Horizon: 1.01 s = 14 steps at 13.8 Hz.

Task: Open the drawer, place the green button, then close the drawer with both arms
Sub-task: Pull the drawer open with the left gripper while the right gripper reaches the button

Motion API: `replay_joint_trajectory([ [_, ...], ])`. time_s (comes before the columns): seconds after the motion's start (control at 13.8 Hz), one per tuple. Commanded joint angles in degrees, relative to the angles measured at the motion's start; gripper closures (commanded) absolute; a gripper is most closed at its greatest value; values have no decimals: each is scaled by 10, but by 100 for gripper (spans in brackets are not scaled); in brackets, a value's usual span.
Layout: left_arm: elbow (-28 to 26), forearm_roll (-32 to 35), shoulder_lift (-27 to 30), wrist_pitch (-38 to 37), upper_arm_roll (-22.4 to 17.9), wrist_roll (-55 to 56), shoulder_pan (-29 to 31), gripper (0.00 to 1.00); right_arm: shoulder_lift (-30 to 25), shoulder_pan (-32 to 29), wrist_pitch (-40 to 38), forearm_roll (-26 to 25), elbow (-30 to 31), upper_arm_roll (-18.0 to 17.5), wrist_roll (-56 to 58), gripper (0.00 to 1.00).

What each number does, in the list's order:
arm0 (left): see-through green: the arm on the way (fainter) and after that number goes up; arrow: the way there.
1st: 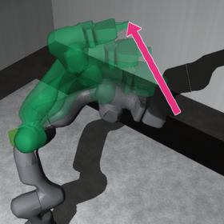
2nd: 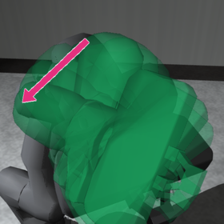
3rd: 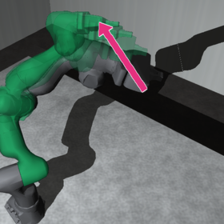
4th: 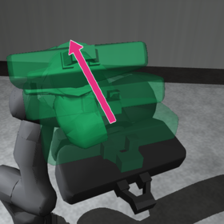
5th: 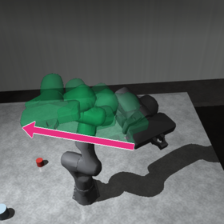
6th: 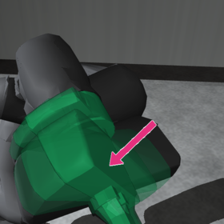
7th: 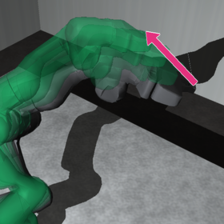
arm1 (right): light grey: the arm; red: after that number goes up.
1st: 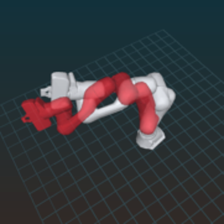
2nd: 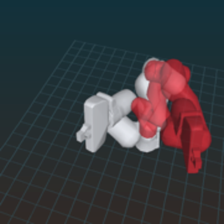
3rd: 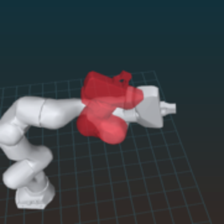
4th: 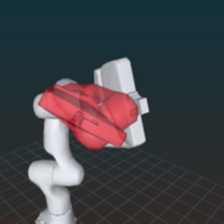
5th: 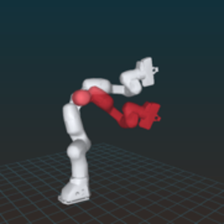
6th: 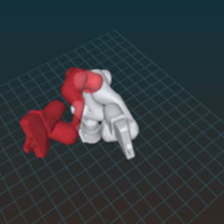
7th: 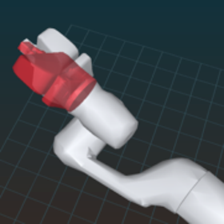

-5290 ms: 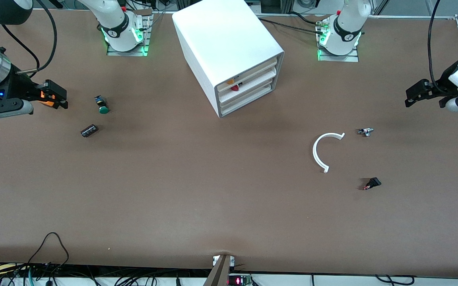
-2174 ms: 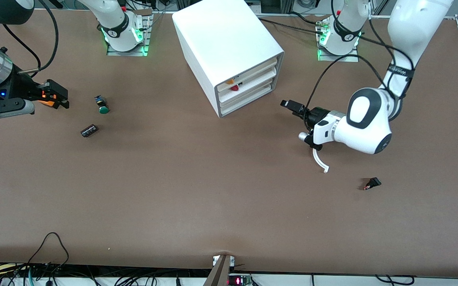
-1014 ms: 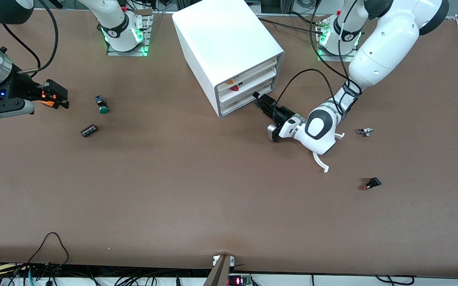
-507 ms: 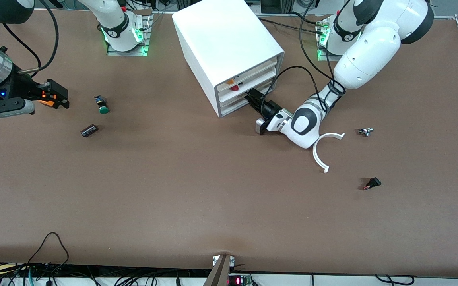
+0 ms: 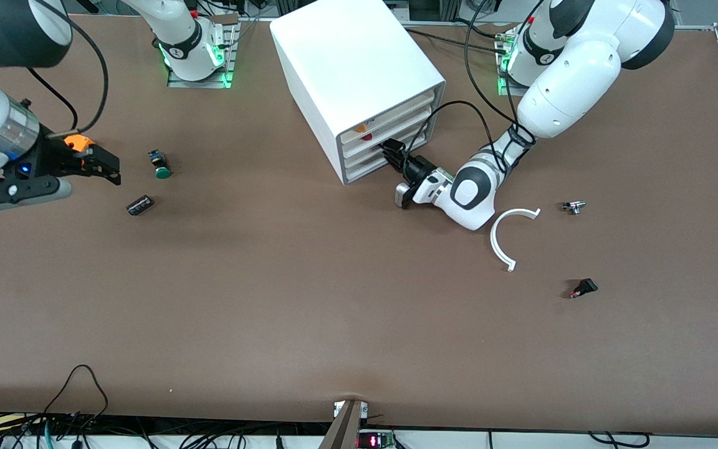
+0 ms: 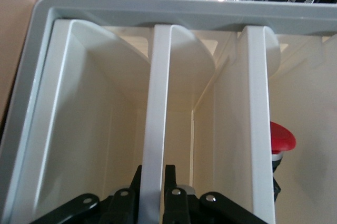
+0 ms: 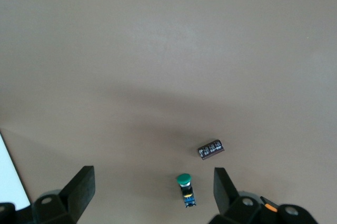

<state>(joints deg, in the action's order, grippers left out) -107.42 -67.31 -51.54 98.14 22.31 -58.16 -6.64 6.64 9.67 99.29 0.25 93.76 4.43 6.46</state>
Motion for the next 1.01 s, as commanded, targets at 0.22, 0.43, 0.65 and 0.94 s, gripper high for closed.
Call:
replay_joint_trajectory([
  [0.22, 1, -50, -3, 27, -3, -13, 0, 100, 63, -5, -3, 6, -12, 0, 100, 0],
  [0.43, 1, -66, -3, 39, -3, -12, 3, 100, 65, -11, -4, 7, -9, 1, 156, 0],
  [0.65, 1, -73, -3, 45, -10, -8, 12, 100, 66, -21, -4, 7, -13, 1, 167, 0],
  [0.94, 1, -82, -2, 46, -10, -5, 36, 100, 67, -21, -15, 7, -9, 1, 167, 0],
])
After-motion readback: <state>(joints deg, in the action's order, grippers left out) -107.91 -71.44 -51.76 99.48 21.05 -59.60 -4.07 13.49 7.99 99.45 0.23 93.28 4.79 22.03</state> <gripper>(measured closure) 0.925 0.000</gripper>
